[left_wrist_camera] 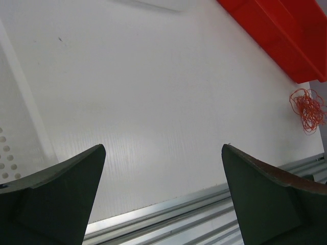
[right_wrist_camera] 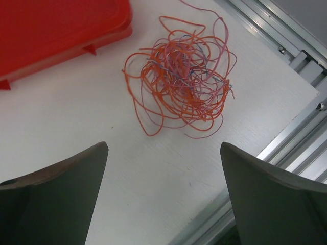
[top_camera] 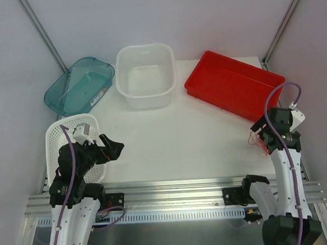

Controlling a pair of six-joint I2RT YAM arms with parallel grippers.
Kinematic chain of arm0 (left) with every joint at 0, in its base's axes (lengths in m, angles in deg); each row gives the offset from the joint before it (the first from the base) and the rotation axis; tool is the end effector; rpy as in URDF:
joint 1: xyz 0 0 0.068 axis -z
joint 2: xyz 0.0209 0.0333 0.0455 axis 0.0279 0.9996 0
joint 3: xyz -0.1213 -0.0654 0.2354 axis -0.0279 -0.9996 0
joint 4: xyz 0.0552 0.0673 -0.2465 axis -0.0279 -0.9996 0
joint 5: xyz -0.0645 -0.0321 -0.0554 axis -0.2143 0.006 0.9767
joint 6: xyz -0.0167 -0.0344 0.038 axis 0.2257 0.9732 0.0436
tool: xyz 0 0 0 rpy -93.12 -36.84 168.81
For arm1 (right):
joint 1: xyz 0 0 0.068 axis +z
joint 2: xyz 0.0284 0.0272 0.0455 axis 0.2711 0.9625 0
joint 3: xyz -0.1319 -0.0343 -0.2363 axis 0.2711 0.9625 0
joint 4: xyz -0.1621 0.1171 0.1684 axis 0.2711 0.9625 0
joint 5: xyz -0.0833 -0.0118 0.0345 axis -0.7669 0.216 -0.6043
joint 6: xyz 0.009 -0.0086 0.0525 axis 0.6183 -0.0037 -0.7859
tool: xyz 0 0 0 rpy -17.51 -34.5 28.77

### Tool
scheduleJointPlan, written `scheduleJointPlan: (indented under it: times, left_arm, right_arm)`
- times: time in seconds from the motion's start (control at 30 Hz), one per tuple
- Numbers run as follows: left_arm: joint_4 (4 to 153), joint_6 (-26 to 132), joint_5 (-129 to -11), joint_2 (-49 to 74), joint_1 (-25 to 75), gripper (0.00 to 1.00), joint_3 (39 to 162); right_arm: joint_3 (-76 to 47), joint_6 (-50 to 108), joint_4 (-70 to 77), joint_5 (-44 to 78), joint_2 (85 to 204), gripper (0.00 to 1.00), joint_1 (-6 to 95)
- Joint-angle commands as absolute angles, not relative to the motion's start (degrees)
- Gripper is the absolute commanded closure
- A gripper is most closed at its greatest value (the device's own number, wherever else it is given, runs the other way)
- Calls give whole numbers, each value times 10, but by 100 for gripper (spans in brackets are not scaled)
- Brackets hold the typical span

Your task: Untangle the cables

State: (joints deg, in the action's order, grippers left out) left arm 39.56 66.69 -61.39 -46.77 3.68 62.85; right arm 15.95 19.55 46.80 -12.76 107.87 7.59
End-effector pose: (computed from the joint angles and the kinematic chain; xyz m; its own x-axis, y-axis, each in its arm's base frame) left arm 0.0821 -0.0179 0.2865 -0.4410 -0.3760 -0.8150 0.1900 0.8483 -0.4942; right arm 0.1498 -0.0351 0.2867 -0.5404 0.3397 -0.7698 0.5775 0.8151 -0.0457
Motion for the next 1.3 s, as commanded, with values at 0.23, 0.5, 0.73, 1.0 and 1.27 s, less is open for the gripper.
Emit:
scheduleJointPlan:
  times: [0.23, 0.5, 0.73, 1.0, 1.27]
  left_arm:
    - [443, 646, -575, -481, 40, 1, 619]
    - [448, 645, -569, -474, 40, 1, 617]
    - [448, 645, -569, -473, 40, 1, 616]
    - [448, 645, -569, -470, 39, 1, 616]
    - [449, 645, -568, -469, 39, 1, 615]
  right_arm:
    - [170, 50, 375, -153, 1202, 3, -47]
    - [215, 24, 310, -67, 1307, 3, -98]
    - [233, 24, 273, -44, 1380, 17, -99]
    - [247, 63, 288, -42, 1345, 78, -68]
    - [241, 136, 337, 3, 1228, 99, 69]
